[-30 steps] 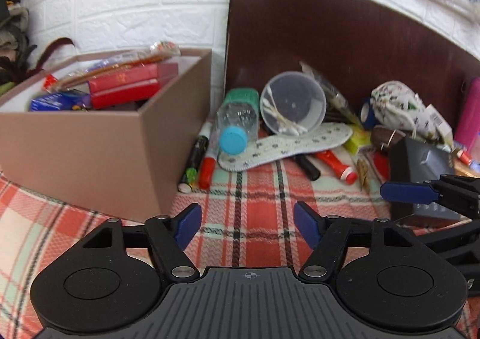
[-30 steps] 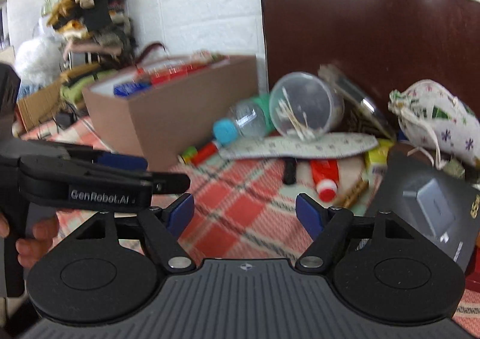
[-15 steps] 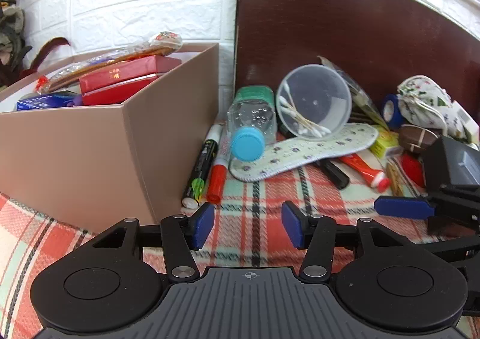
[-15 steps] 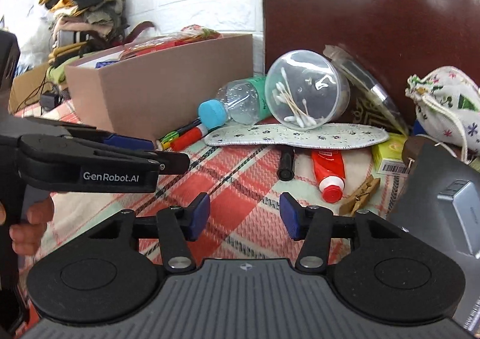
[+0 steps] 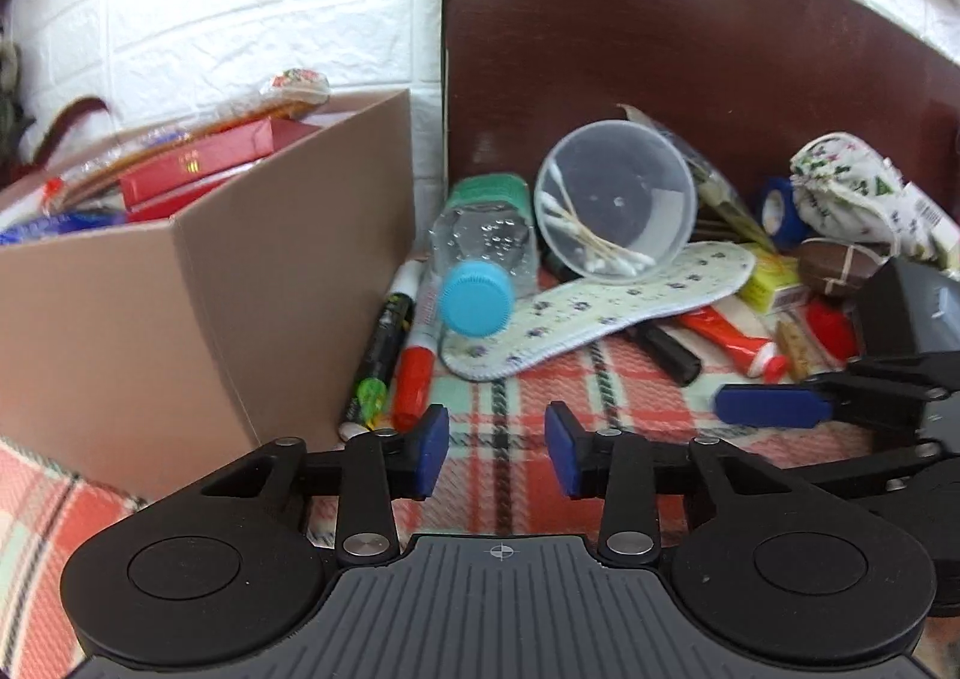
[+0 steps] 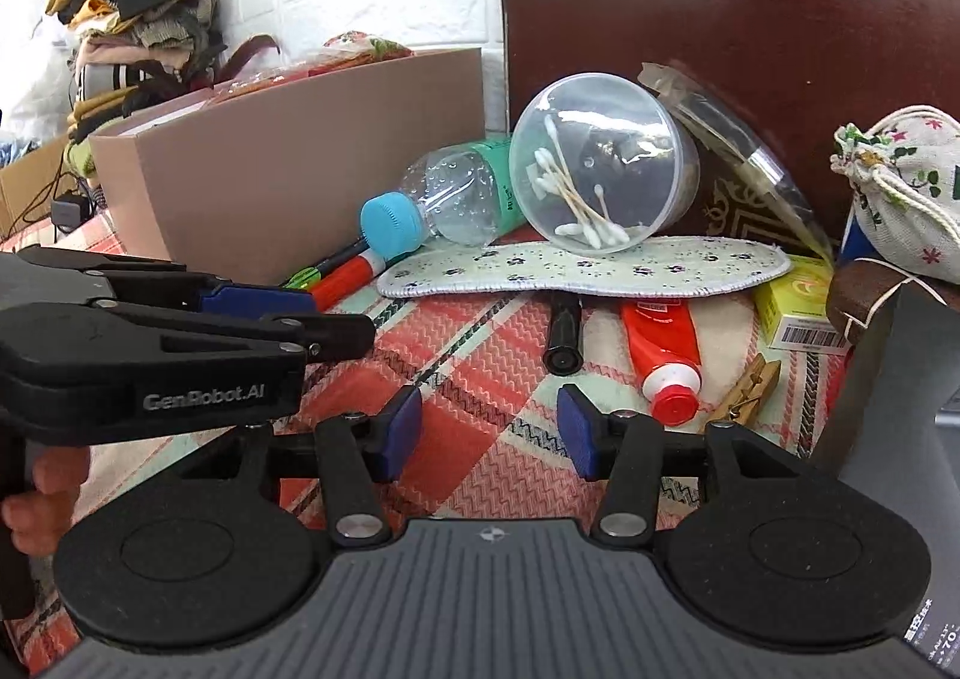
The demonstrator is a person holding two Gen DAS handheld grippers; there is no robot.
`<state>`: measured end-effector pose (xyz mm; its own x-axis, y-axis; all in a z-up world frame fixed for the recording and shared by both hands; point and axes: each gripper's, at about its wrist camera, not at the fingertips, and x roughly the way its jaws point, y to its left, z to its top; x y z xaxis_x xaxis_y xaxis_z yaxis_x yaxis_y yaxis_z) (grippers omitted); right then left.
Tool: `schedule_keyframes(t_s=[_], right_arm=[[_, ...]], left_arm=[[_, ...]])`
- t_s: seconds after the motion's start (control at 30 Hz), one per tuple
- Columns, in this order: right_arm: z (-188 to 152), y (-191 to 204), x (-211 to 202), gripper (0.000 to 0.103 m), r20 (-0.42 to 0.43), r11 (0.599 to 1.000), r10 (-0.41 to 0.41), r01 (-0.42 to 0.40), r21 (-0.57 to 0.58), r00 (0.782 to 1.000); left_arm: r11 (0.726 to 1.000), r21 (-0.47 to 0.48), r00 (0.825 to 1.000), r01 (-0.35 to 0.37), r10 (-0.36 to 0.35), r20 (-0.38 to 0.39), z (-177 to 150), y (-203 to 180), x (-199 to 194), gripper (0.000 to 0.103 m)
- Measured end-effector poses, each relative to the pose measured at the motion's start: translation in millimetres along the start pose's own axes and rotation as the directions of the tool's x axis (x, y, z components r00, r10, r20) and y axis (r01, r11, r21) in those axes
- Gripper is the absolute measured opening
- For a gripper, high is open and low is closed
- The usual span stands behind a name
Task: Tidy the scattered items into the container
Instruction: 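Move both tools back over the clutter toward the insole and red tube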
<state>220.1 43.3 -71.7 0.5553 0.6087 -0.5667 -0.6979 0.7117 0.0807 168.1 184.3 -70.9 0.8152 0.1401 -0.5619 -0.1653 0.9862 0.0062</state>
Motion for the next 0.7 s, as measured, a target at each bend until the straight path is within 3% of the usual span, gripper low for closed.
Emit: schedule_keyframes(t_s=[0.23,0.43,0.7], right_arm=[[0,-8,-1,0.054,0.000,1.000,-0.021,0.021,0.008,1.000],[1,-10,-2,0.055,0.001,1.000,-0.016,0.016,0.009,1.000],[2,-13,-1,0.055,0.002,1.000,-0.008,0.008,0.009,1.000]], left_arm=[[1.000,0.004,1.000,-0.011,0.011,0.001,-2,0,11,0.052],[0.995,0.071,0.994,-0.073,0.067,0.084,-2,-9,1,0.058],[0.994,0.068,0.996,-0.088,0.086,0.034,8,-13,22,0.059]])
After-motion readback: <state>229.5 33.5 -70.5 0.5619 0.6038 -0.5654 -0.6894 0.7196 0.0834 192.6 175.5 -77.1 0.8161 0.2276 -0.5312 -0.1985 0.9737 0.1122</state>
